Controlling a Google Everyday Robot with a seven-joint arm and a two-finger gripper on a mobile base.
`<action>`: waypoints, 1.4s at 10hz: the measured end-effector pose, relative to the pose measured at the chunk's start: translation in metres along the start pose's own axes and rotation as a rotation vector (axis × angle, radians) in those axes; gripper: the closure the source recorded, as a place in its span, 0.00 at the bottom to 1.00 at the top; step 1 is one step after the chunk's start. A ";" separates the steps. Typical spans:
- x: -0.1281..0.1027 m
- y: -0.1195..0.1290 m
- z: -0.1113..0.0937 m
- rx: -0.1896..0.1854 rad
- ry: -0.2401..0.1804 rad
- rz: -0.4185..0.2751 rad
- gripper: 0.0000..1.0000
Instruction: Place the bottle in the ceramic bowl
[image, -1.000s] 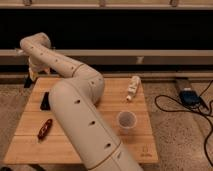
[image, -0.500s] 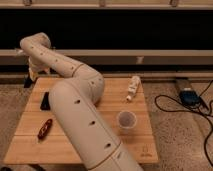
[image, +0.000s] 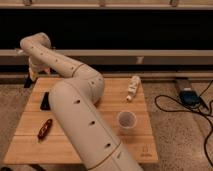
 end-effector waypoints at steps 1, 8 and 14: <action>-0.002 0.004 -0.001 -0.006 -0.013 0.022 0.36; -0.097 0.073 -0.051 -0.093 -0.056 0.253 0.36; -0.199 0.153 -0.099 -0.173 -0.113 0.475 0.36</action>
